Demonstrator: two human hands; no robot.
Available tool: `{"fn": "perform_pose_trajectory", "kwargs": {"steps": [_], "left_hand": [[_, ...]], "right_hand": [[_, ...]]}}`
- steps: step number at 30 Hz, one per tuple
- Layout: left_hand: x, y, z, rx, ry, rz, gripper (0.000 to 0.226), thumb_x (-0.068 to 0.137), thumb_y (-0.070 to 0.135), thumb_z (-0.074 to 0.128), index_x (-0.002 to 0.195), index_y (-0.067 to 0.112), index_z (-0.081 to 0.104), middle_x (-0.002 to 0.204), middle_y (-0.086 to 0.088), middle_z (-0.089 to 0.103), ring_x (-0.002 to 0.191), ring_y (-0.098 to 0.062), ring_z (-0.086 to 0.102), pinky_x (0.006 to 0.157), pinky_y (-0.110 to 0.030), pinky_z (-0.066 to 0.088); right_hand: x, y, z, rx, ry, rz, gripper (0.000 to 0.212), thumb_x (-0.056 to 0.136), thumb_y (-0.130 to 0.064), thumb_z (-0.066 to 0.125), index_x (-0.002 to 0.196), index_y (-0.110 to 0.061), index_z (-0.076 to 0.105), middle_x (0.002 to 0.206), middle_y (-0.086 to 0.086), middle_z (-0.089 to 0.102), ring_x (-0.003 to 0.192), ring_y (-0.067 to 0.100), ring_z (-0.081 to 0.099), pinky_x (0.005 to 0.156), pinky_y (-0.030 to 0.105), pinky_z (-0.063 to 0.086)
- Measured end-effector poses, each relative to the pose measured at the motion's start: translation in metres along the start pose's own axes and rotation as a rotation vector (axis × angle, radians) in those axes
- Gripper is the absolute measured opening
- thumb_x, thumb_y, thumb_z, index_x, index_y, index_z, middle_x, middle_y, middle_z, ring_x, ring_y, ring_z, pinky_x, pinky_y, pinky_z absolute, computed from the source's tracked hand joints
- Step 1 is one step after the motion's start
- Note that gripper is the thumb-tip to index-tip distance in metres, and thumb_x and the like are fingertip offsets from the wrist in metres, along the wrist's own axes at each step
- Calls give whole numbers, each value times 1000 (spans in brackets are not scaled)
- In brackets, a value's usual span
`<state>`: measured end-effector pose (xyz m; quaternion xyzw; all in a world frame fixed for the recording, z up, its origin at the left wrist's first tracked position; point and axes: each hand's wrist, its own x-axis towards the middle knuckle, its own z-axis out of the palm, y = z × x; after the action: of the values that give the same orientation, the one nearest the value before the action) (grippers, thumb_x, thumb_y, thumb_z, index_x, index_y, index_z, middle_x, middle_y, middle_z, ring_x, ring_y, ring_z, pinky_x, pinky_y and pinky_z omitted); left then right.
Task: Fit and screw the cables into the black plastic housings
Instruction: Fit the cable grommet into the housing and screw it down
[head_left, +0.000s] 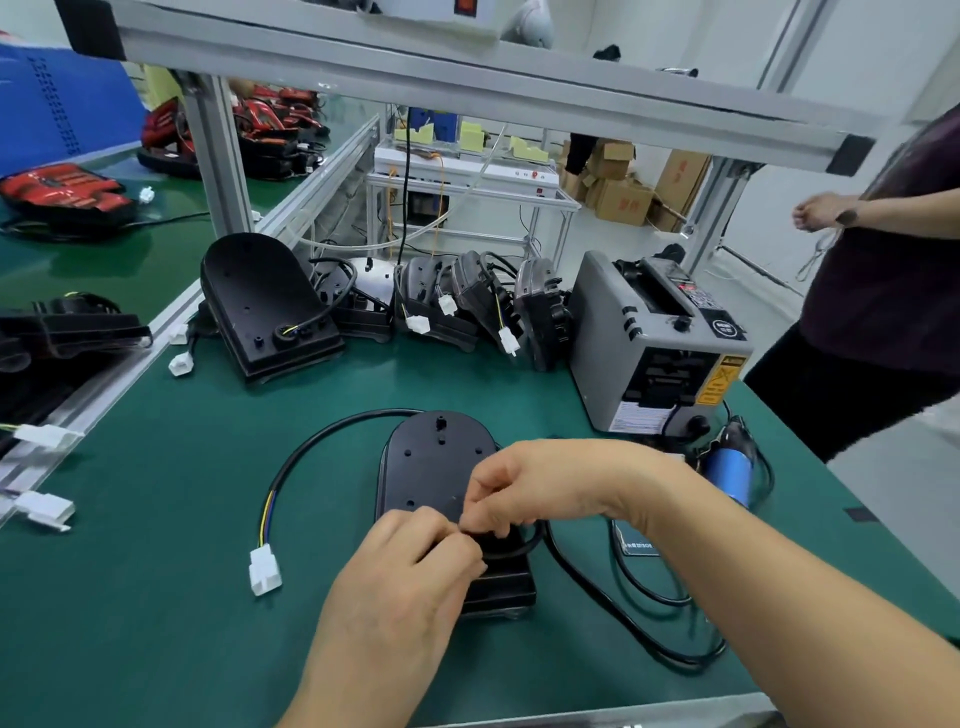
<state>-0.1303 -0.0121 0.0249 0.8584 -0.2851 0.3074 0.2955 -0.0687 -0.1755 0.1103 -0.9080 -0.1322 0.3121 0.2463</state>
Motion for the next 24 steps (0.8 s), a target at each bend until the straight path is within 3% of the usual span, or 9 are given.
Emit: {"fn": "perform_pose_trajectory", "kwargs": {"steps": [2, 6, 11, 14, 16, 18, 21, 24], "left_hand": [[0, 0, 0, -8, -2, -5, 21, 84, 28, 53, 73, 17, 67, 77, 7, 58, 70, -17, 55, 52, -31, 47], [1, 1, -1, -12, -1, -6, 21, 84, 28, 54, 72, 17, 66, 77, 7, 57, 70, -17, 57, 46, -32, 48], [0, 0, -1, -27, -17, -5, 15, 85, 27, 59, 72, 19, 62, 78, 11, 52, 73, -13, 55, 47, -29, 48], [1, 0, -1, -24, -32, -8, 21, 86, 31, 52, 72, 19, 62, 78, 12, 53, 73, -13, 55, 46, -30, 47], [1, 0, -2, -24, -38, -9, 22, 86, 31, 51, 72, 19, 63, 78, 11, 53, 73, -13, 54, 46, -30, 47], [1, 0, -3, -24, -40, -6, 22, 86, 31, 51, 72, 18, 64, 77, 10, 54, 72, -13, 54, 46, -30, 47], [2, 1, -4, -24, -45, -8, 23, 86, 31, 51, 73, 18, 64, 77, 10, 54, 72, -14, 54, 45, -31, 47], [2, 2, -5, -25, -43, -7, 23, 86, 31, 51, 72, 18, 65, 76, 9, 54, 71, -14, 54, 45, -30, 47]], "right_hand": [[-4, 3, 5, 51, 77, 10, 17, 87, -40, 62, 92, -25, 66, 76, -14, 62, 70, 3, 53, 76, 23, 45], [-17, 15, 9, -1, 396, 80, 9, 87, -35, 60, 82, -29, 63, 77, -13, 62, 70, 6, 57, 67, 25, 48], [-54, 72, -17, -306, 719, 516, 18, 87, -23, 47, 75, -18, 60, 76, -2, 65, 74, 19, 61, 66, 29, 51], [-71, 109, -35, -313, 706, 817, 19, 80, -14, 47, 61, -15, 48, 65, 4, 57, 61, 21, 53, 57, 26, 40], [-74, 129, -39, -280, 643, 936, 14, 82, -17, 48, 70, -13, 51, 67, 4, 60, 63, 20, 58, 60, 25, 40], [-73, 143, -40, -234, 603, 964, 14, 86, -24, 46, 80, -12, 50, 67, 5, 65, 59, 20, 65, 62, 24, 44], [-66, 152, -41, -123, 581, 922, 22, 90, -28, 45, 77, -11, 51, 65, 8, 64, 50, 21, 64, 59, 24, 48], [-60, 158, -43, -47, 569, 917, 34, 95, -37, 41, 74, -12, 52, 81, 7, 62, 65, 23, 64, 63, 27, 46]]}}
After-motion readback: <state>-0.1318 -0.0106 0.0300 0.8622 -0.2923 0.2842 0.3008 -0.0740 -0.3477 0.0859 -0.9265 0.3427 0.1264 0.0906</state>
